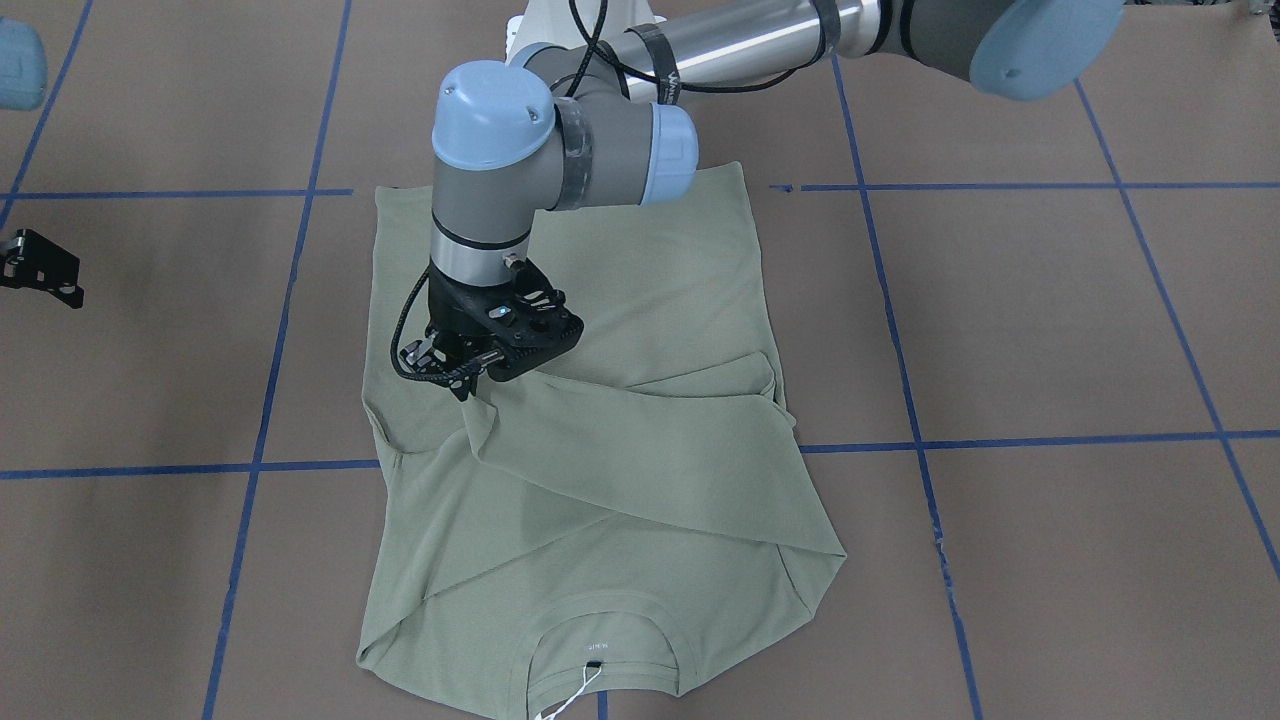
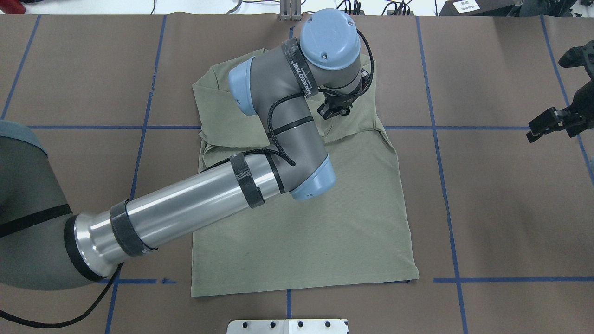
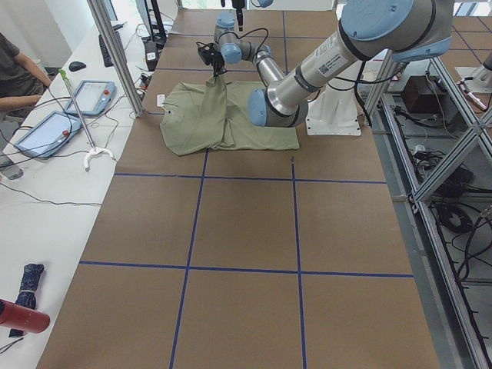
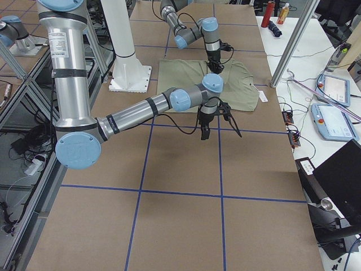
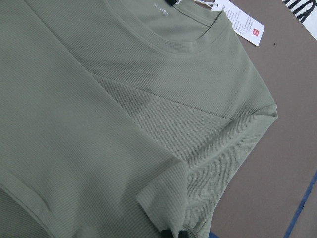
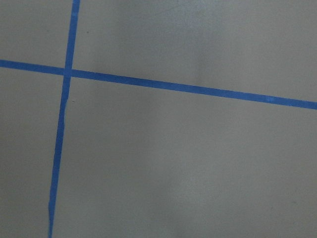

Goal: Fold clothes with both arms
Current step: 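Fold the held sleeve across the shirt body with the left gripper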

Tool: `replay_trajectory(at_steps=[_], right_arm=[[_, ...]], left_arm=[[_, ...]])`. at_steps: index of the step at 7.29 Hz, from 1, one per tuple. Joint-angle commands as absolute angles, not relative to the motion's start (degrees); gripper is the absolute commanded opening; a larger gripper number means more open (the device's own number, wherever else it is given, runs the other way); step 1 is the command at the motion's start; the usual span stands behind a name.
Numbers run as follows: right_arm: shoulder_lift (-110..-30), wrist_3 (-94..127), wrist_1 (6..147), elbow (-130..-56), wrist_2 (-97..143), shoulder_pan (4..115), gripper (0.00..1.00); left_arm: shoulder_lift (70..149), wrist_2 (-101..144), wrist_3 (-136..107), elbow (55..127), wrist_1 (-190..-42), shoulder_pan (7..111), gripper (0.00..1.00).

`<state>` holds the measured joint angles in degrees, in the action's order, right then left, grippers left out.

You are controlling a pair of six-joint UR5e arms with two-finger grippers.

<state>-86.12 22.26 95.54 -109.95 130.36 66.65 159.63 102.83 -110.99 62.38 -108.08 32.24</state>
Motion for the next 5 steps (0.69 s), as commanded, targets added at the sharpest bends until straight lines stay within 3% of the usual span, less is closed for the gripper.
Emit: replay_trajectory(at_steps=[1, 2, 5], right_arm=[[-85.87, 22.5, 95.54, -109.95, 130.43, 66.62, 1.0], [-85.7, 22.59, 95.62, -109.95, 130.43, 66.62, 1.0], [-85.52, 23.11, 95.45, -110.47, 133.15, 66.62, 1.0]], left_arm=[[163.38, 99.07, -115.56, 56.8, -113.5, 27.26, 0.64], [162.17, 97.66, -112.01, 56.34, -118.34, 27.07, 1.0], [151.04, 96.33, -103.1, 67.8, -116.99, 28.47, 1.0]])
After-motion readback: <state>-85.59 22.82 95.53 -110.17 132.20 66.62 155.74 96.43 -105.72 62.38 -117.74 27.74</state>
